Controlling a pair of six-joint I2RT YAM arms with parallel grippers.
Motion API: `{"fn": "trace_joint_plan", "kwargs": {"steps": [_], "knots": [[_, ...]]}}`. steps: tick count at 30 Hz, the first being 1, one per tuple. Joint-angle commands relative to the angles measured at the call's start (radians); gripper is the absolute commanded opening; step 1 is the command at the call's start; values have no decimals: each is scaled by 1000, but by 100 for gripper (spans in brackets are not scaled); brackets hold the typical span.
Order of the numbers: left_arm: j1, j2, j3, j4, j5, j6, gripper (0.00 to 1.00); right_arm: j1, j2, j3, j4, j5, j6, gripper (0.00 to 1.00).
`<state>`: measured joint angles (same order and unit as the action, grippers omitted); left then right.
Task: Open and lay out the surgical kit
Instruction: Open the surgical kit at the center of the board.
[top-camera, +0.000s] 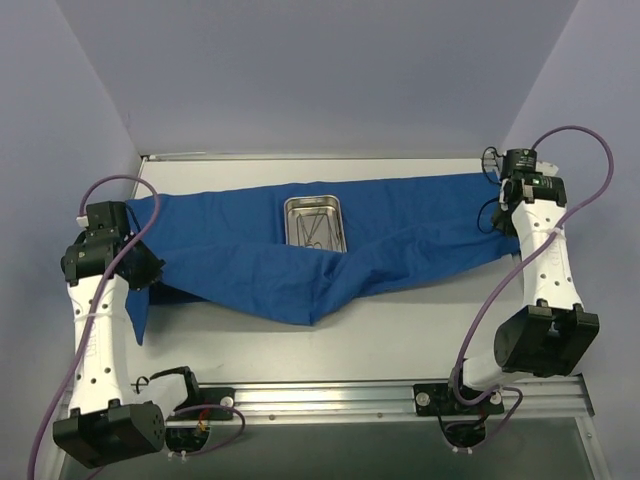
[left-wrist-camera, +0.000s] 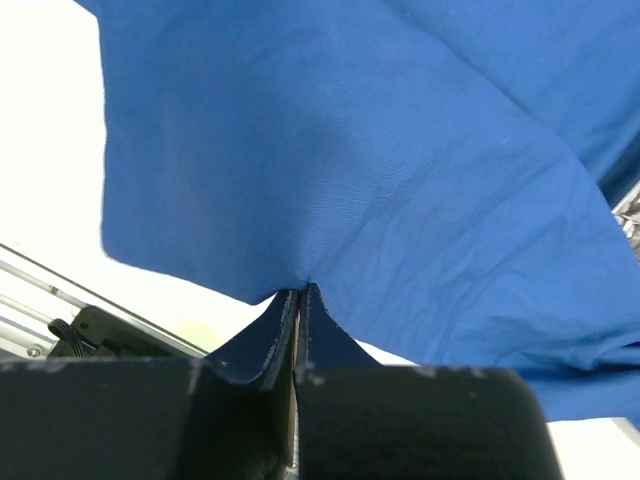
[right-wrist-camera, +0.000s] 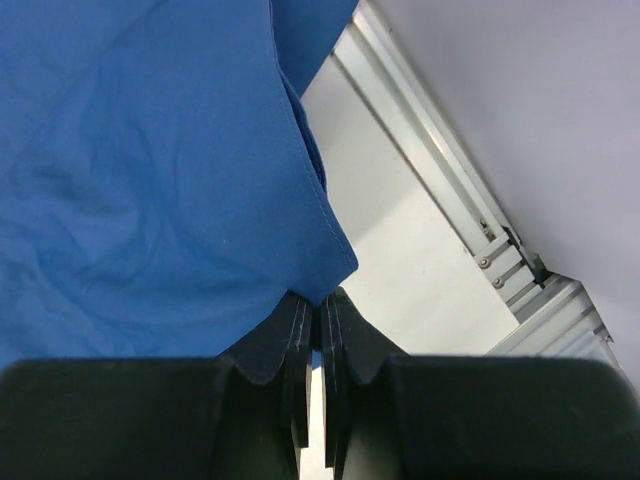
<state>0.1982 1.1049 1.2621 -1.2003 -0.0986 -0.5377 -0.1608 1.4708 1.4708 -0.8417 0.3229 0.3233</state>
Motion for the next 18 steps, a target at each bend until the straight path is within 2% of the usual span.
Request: {"fn": "trace_joint_plan", "kwargs": {"steps": [1,5,9,18], "knots": [[9,-76,10,-7,-15,-7,2,-46,6,81,-53,79,-7,0],[9,-120,29,-1,-32,7,2,-78,-9,118,-74,81,-13,0],[9,-193,31,-7,-32,19,2,-114,-58,83,-68,77,-17,0],[9,-338,-65,-44,-20,-8,2,-131,-187,-3,-99,102,-15,0]]}}
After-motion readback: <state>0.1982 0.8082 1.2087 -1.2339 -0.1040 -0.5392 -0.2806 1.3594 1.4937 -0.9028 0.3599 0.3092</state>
